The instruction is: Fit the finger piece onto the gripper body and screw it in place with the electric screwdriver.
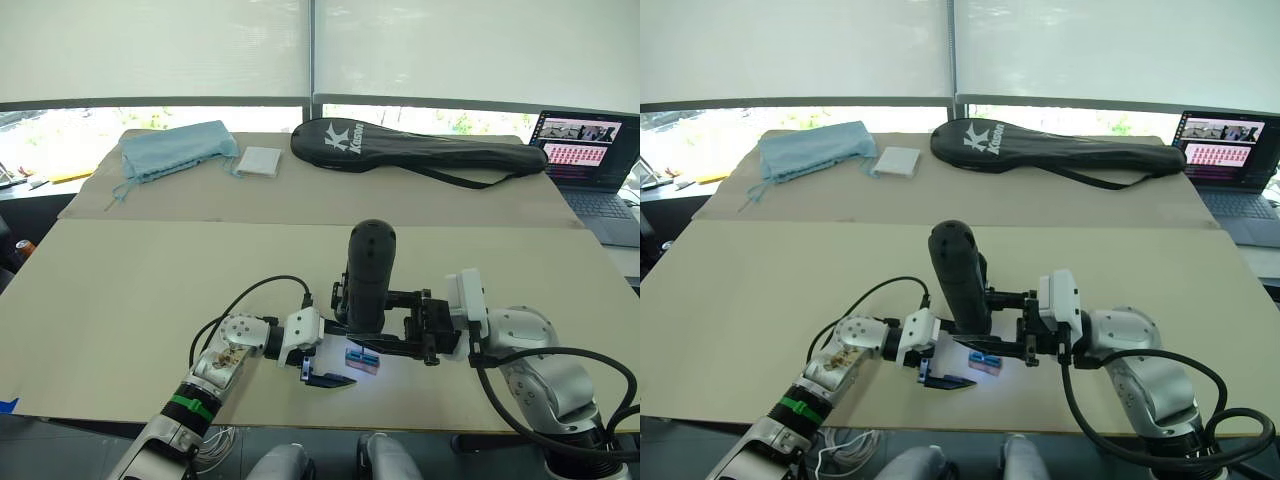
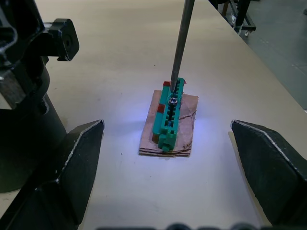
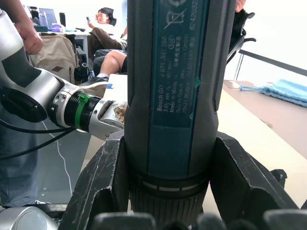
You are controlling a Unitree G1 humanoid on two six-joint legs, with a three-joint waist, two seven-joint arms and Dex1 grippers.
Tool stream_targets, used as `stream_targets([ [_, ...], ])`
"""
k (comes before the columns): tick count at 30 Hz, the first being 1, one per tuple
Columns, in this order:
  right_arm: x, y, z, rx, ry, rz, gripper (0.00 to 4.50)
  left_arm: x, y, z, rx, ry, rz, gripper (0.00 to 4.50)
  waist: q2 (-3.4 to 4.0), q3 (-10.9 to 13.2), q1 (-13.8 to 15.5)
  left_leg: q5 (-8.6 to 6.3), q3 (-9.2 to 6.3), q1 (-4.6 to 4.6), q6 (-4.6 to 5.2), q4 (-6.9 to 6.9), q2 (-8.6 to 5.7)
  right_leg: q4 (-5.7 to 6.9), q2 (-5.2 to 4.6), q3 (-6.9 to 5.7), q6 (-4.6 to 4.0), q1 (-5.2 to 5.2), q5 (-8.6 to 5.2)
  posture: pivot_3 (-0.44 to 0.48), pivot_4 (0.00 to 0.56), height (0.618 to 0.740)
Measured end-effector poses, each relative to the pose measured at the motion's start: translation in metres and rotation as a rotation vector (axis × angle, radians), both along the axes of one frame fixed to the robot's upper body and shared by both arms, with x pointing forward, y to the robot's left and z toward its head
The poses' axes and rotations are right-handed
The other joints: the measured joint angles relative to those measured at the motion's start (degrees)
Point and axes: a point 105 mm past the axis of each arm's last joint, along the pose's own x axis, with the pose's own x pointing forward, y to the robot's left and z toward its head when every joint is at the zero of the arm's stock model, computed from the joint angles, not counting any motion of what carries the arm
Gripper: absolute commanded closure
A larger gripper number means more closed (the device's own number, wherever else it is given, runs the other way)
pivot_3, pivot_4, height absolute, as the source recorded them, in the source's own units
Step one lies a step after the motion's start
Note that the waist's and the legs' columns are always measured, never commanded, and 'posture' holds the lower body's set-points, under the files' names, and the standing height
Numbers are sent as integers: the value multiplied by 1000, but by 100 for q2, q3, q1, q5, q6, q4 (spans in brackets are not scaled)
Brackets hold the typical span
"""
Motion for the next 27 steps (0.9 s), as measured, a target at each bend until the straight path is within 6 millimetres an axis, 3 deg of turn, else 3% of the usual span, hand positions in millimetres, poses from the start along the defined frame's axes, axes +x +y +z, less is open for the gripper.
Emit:
stream_targets([
  [27,2,1,-5,-2,24,4,2579,0,0,0,1,2,1,39,0,0,0,0,0,0,0,0,0,0,0,0,0,0,0,0,150,740],
])
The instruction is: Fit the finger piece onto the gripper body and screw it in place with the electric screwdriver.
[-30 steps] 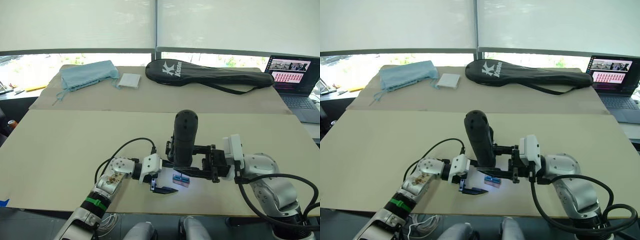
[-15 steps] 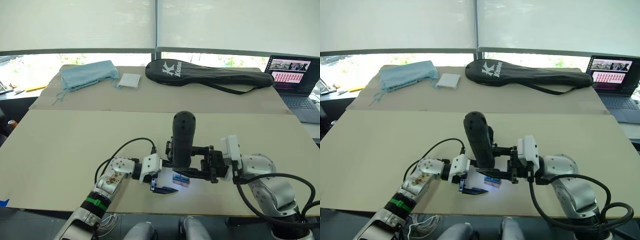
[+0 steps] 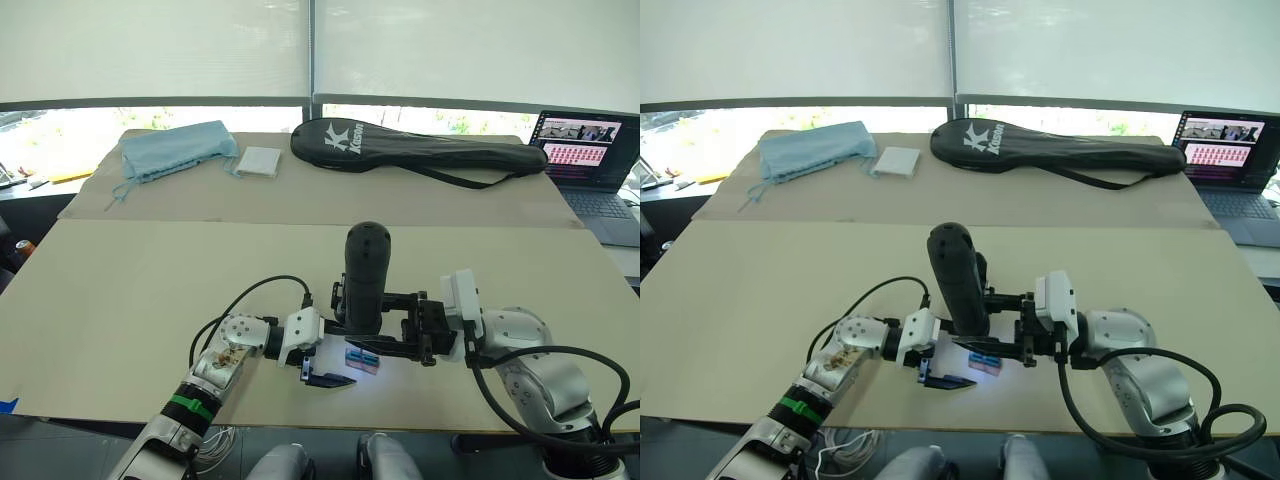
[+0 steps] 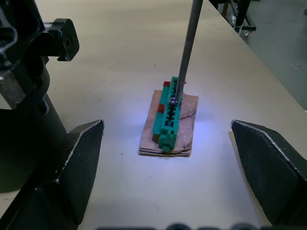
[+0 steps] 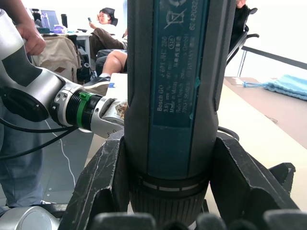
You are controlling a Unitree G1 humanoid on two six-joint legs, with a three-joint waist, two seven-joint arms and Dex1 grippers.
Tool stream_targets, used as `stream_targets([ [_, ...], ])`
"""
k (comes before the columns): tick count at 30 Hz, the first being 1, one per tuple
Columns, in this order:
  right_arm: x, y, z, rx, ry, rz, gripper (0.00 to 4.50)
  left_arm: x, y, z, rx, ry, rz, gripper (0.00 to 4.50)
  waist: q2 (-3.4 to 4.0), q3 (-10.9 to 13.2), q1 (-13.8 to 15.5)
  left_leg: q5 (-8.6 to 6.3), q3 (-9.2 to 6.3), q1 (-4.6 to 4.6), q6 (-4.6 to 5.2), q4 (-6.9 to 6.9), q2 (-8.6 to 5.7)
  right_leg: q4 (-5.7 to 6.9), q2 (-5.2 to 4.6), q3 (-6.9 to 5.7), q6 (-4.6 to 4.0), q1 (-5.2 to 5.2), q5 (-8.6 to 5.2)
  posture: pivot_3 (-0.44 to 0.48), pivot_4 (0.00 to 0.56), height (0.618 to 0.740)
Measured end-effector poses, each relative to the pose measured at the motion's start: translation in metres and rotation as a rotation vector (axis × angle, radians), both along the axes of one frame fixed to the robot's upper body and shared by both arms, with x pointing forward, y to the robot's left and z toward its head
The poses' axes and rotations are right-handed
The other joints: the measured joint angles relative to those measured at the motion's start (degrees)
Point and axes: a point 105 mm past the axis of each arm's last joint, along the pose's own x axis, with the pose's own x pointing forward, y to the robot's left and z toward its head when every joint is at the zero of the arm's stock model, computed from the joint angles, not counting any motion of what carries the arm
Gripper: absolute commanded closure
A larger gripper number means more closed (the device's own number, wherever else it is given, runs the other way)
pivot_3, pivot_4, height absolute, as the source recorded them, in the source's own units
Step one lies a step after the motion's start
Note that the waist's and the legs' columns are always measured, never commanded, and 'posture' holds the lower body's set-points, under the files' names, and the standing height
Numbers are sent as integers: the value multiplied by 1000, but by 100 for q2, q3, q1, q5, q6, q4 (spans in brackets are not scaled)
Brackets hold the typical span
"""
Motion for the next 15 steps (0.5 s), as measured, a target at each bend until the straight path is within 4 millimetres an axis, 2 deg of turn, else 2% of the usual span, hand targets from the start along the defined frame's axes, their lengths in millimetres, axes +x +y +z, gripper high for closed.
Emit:
stream_targets([
  [15,1,-1,-1,-1,7,-5,2579,0,0,0,0,0,1,39,0,0,0,0,0,0,0,0,0,0,0,0,0,0,0,0,150,740],
])
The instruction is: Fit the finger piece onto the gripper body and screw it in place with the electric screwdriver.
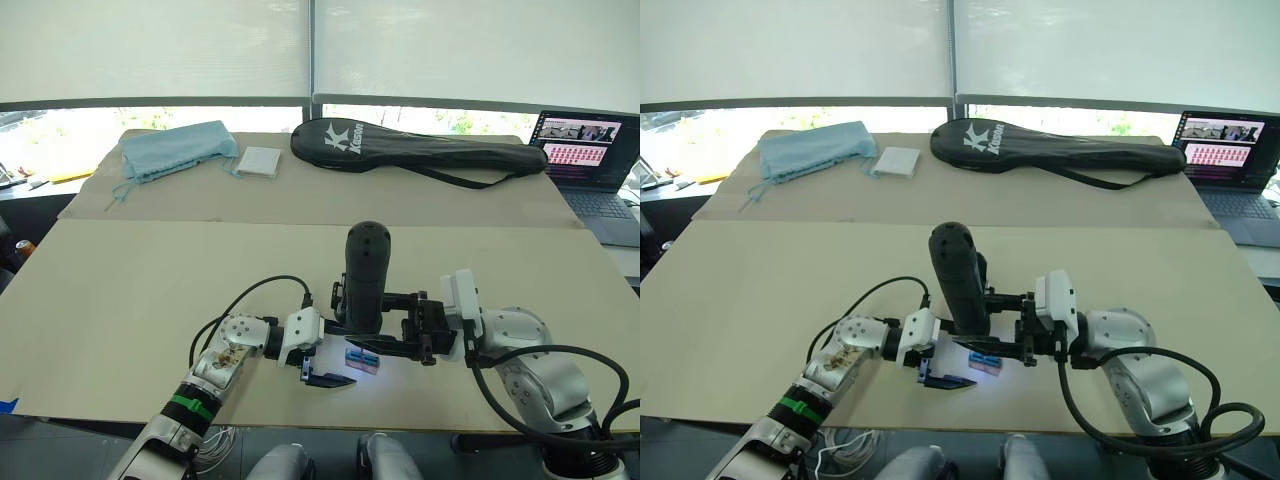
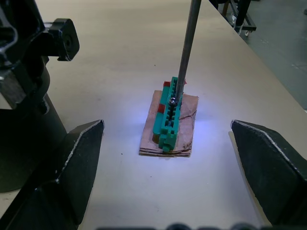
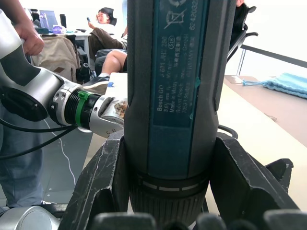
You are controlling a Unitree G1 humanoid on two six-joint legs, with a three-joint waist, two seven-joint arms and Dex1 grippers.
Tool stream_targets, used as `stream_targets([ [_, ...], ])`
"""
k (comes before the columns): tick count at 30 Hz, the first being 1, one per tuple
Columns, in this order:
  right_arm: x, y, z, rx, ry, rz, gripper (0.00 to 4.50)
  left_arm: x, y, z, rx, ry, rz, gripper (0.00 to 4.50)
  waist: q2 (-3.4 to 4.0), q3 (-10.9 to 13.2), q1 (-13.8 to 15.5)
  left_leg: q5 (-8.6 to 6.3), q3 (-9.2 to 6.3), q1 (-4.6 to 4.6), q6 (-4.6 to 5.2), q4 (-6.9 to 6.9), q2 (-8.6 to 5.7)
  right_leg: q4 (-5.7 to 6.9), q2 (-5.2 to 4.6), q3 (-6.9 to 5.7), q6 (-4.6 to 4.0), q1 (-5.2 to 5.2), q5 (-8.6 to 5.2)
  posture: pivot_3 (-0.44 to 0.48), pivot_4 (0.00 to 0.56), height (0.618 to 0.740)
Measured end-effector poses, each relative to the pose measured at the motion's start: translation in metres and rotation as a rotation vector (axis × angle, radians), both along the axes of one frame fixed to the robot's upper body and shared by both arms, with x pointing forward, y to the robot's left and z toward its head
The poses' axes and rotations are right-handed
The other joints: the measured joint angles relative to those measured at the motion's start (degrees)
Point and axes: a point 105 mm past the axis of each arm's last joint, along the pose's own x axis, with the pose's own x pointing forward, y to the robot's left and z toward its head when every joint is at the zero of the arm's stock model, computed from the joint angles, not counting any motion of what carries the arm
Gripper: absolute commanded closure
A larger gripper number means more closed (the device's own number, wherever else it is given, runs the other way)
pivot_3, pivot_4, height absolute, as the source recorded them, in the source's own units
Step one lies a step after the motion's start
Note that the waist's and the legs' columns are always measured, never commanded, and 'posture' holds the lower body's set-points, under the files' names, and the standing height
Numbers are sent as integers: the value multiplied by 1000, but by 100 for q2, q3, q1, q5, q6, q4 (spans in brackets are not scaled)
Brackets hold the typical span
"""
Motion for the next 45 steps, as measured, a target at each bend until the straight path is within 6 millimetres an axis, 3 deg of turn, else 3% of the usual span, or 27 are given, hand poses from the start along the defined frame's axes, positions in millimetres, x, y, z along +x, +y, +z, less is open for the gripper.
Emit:
stream_targets([
  [45,1,1,-3,-11,2,-15,2579,0,0,0,0,-1,2,39,0,0,-1,0,0,10,0,-1,0,0,0,1,0,8,0,0,150,740],
])
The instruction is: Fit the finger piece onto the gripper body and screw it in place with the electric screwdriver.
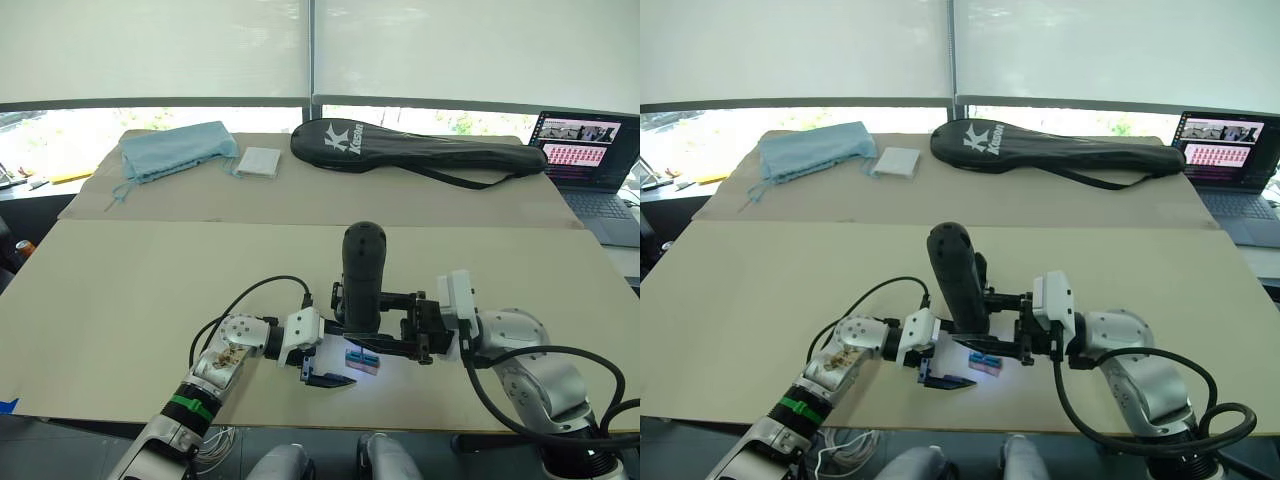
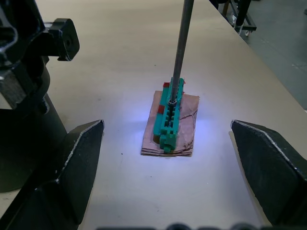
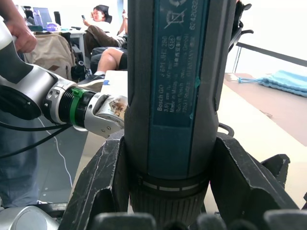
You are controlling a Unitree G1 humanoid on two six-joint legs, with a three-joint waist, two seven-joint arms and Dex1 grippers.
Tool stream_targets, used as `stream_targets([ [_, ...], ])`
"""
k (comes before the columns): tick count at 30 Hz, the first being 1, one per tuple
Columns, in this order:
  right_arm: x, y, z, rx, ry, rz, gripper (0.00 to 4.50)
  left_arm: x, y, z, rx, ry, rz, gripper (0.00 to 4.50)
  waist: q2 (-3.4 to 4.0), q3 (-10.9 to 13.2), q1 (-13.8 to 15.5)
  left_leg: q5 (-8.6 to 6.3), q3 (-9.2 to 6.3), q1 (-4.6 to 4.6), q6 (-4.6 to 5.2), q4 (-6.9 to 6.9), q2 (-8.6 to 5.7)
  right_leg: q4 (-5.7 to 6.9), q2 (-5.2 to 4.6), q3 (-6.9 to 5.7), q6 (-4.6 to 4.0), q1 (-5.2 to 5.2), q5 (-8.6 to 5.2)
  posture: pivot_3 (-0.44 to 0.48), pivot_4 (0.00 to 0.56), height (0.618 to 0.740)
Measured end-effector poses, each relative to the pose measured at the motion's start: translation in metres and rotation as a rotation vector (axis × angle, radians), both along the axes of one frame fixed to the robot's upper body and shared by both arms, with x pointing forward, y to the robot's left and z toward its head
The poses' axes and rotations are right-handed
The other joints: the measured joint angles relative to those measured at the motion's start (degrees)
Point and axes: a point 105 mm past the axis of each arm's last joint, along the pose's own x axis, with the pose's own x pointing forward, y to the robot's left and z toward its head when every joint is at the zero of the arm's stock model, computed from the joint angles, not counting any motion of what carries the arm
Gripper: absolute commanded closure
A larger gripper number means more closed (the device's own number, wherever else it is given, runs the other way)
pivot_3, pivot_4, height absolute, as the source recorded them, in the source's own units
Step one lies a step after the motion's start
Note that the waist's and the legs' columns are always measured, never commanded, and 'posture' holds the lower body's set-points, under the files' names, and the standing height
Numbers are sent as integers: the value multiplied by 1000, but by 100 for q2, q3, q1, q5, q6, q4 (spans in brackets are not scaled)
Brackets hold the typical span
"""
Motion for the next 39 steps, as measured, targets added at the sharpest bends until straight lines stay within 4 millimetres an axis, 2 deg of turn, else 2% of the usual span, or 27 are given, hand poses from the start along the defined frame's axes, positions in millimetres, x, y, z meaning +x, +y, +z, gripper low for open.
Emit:
stream_targets([
  [28,-4,0,-2,8,-25,9,2579,2,3,0,-11,-4,11,39,0,0,-17,-1,0,32,0,-5,2,-2,2,2,2,31,-2,0,150,740],
  [39,-3,-3,5,21,-10,-7,2579,8,30,4,-38,20,49,39,-1,1,-142,2,0,17,-4,-8,4,3,4,3,-1,7,-2,0,150,740],
])
